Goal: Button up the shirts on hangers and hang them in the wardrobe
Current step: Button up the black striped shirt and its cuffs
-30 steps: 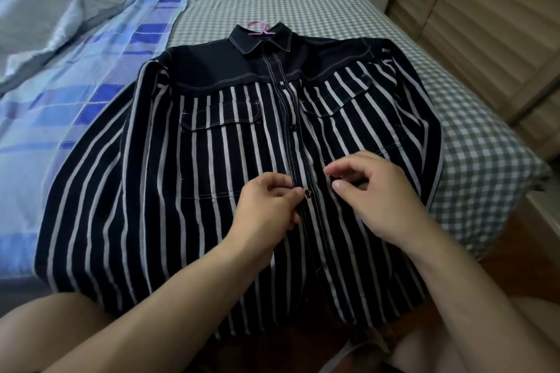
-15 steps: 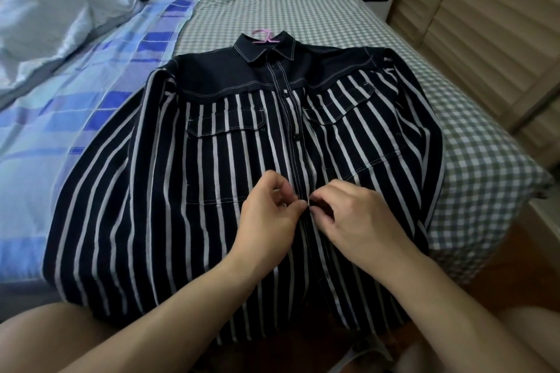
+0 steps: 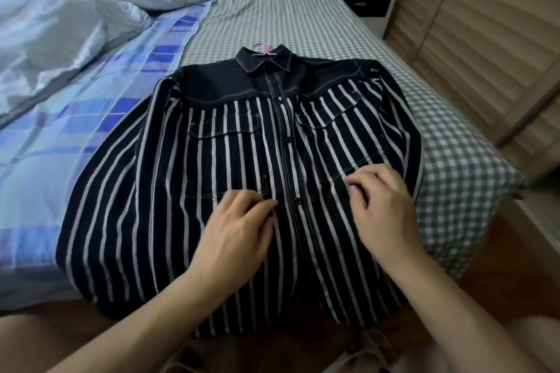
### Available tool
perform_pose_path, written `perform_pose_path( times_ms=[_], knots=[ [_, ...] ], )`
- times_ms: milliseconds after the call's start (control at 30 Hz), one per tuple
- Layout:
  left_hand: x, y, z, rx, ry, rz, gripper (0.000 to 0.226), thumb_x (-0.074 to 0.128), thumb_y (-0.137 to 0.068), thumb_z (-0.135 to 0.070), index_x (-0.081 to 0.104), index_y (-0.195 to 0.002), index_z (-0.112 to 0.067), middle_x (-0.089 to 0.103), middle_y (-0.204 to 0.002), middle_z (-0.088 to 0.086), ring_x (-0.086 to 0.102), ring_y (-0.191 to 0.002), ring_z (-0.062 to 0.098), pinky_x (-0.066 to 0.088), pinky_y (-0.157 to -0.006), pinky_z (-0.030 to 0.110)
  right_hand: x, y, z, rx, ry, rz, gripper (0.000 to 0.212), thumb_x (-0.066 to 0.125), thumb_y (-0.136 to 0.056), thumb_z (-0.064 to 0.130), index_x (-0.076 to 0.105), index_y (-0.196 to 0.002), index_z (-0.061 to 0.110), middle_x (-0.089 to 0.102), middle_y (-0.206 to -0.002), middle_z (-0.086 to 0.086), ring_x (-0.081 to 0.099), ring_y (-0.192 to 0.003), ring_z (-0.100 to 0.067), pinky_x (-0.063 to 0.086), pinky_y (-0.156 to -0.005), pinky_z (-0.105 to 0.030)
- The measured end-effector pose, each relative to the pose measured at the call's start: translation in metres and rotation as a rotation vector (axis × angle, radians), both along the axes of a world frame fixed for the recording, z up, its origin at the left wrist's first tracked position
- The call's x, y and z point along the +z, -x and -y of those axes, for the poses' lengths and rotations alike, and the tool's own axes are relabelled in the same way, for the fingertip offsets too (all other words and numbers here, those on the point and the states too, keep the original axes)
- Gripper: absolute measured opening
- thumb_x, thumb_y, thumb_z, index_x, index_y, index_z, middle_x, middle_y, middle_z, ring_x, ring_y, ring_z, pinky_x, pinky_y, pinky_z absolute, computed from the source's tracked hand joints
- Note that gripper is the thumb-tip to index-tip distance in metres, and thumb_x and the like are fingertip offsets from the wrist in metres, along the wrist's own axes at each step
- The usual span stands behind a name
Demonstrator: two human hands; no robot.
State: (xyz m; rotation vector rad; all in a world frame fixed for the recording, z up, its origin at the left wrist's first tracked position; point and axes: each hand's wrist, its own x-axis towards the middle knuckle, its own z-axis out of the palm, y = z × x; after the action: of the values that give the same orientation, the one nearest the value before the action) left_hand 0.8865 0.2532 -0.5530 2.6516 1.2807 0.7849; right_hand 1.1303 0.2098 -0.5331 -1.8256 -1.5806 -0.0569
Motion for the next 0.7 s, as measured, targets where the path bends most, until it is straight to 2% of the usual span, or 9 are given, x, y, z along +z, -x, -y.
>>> perform_pose_path(
  times_ms=[67, 200, 267, 400, 467, 500, 567, 633, 700],
  knots=[
    [0.006, 0.016, -0.011, 0.124, -0.035, 0.009, 0.031, 0.064, -0.096, -0.025, 0.07, -0.125, -0.016, 0.059, -0.117, 0.0, 0.05, -0.115, 0.022, 0.047, -0.099, 0.041, 0.015, -0.015, -0.003, -0.083, 0.04, 0.019, 0.017, 0.065, -0.094, 0.009, 0.072, -0.11, 0.011, 0.058, -0.118, -0.001, 0.046, -0.115, -0.013, 0.029, -0.095, -0.005],
    [0.029, 0.026, -0.06, 0.328, -0.011, -0.05, 0.035, 0.061, -0.096, -0.034, 0.067, -0.128, -0.022, 0.054, -0.129, 0.005, 0.042, -0.125, 0.029, 0.041, -0.105, 0.049, 0.059, -0.042, -0.061, -0.106, 0.26, 0.12, 0.039, 0.056, -0.1, 0.03, 0.057, -0.137, 0.018, 0.044, -0.146, -0.003, 0.034, -0.136, -0.026, 0.032, -0.113, -0.037],
    [0.042, 0.024, -0.086, 0.386, -0.004, -0.136, 0.042, 0.058, -0.097, -0.04, 0.06, -0.136, -0.026, 0.046, -0.143, 0.009, 0.036, -0.133, 0.032, 0.037, -0.109, 0.053, 0.075, -0.049, -0.102, -0.106, 0.354, 0.178, 0.048, 0.051, -0.1, 0.036, 0.047, -0.146, 0.022, 0.034, -0.157, -0.006, 0.028, -0.141, -0.031, 0.028, -0.117, -0.045],
    [0.048, 0.036, -0.124, 0.65, 0.204, -0.309, 0.056, 0.039, -0.099, -0.06, 0.032, -0.152, -0.043, 0.012, -0.163, 0.014, 0.017, -0.145, 0.04, 0.023, -0.115, 0.059, 0.071, -0.065, -0.145, -0.338, 0.66, 0.056, 0.081, 0.05, -0.099, 0.051, 0.007, -0.161, 0.023, 0.006, -0.168, -0.015, 0.012, -0.151, -0.04, 0.022, -0.12, -0.056],
    [0.049, 0.051, -0.129, 0.782, 0.28, -0.341, 0.056, 0.033, -0.101, -0.06, 0.027, -0.153, -0.043, 0.022, -0.158, 0.018, 0.029, -0.14, 0.043, 0.032, -0.106, 0.058, 0.065, -0.068, -0.148, -0.453, 0.736, -0.002, 0.095, 0.051, -0.096, 0.059, -0.007, -0.161, 0.02, 0.014, -0.165, -0.022, 0.023, -0.148, -0.042, 0.031, -0.114, -0.057],
    [0.052, 0.057, -0.13, 0.789, 0.275, -0.356, 0.05, 0.034, -0.103, -0.053, 0.031, -0.15, -0.039, 0.038, -0.147, 0.02, 0.043, -0.131, 0.042, 0.04, -0.097, 0.054, 0.065, -0.067, -0.15, -0.474, 0.734, -0.007, 0.094, 0.052, -0.097, 0.057, -0.006, -0.161, 0.018, 0.025, -0.161, -0.024, 0.034, -0.143, -0.043, 0.038, -0.109, -0.056],
    [0.06, 0.066, -0.135, 0.672, 0.204, -0.41, 0.031, 0.039, -0.103, -0.03, 0.049, -0.132, -0.025, 0.063, -0.118, 0.017, 0.063, -0.105, 0.04, 0.048, -0.079, 0.044, 0.068, -0.064, -0.152, -0.411, 0.67, 0.1, 0.075, 0.054, -0.101, 0.038, 0.014, -0.158, 0.012, 0.051, -0.141, -0.022, 0.055, -0.122, -0.04, 0.049, -0.09, -0.05],
    [0.075, 0.071, -0.15, 0.6, 0.097, -0.506, 0.021, 0.041, -0.102, -0.021, 0.056, -0.116, -0.017, 0.07, -0.104, 0.014, 0.068, -0.096, 0.039, 0.05, -0.074, 0.042, 0.076, -0.069, -0.159, -0.327, 0.515, 0.323, 0.046, 0.049, -0.099, 0.012, 0.035, -0.143, 0.008, 0.063, -0.113, -0.018, 0.061, -0.097, -0.035, 0.048, -0.07, -0.042],
    [0.099, 0.072, -0.174, 0.649, -0.032, -0.524, 0.02, 0.044, -0.101, -0.014, 0.059, -0.114, -0.013, 0.071, -0.103, 0.015, 0.069, -0.096, 0.04, 0.049, -0.072, 0.042, 0.096, -0.079, -0.171, -0.299, 0.367, 0.46, 0.036, 0.042, -0.095, 0.002, 0.042, -0.13, 0.007, 0.063, -0.104, -0.018, 0.061, -0.091, -0.036, 0.043, -0.066, -0.039]
  ],
)
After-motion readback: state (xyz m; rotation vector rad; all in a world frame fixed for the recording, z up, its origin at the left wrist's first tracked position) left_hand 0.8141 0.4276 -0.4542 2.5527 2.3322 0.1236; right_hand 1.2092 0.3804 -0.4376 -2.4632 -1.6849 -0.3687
